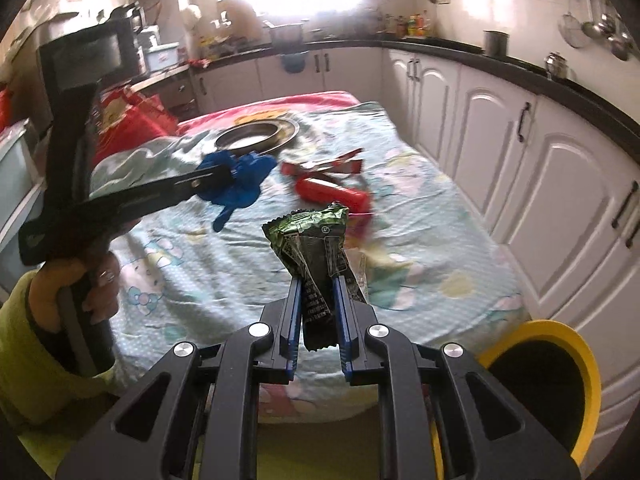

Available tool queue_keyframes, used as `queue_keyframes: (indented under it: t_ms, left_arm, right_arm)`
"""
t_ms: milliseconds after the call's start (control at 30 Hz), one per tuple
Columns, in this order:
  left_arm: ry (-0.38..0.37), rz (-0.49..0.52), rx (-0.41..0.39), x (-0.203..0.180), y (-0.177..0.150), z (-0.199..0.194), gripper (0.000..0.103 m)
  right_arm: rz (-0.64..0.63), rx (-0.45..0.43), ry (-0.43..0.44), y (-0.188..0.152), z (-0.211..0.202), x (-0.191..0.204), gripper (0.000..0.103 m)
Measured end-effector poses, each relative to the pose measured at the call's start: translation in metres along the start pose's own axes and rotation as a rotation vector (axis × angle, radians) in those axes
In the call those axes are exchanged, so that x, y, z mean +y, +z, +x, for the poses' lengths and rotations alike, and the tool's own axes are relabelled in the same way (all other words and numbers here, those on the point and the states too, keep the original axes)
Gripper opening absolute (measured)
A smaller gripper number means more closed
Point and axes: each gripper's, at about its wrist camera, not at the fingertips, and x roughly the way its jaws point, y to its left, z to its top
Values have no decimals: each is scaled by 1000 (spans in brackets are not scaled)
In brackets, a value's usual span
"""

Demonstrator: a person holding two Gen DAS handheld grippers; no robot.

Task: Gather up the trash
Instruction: 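Carry the blue bag with the left gripper while the right carries the green wrapper to the bin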

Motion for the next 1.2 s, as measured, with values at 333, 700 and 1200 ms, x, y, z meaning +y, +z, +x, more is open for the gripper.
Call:
queue_keyframes:
  t_ms: [333, 700, 1200]
  left_arm:
    - [-61, 63, 5, -33, -3, -4, 10]
    - [-108, 114, 16, -60, -9, -3, 10]
    - [-175, 188, 51, -100, -25, 5, 10]
  right_arm:
    - [81, -34, -72, -10, -24, -36, 15]
    - [154, -59, -136, -25, -44, -67, 15]
    - [279, -80, -234, -52, -68, -113, 15]
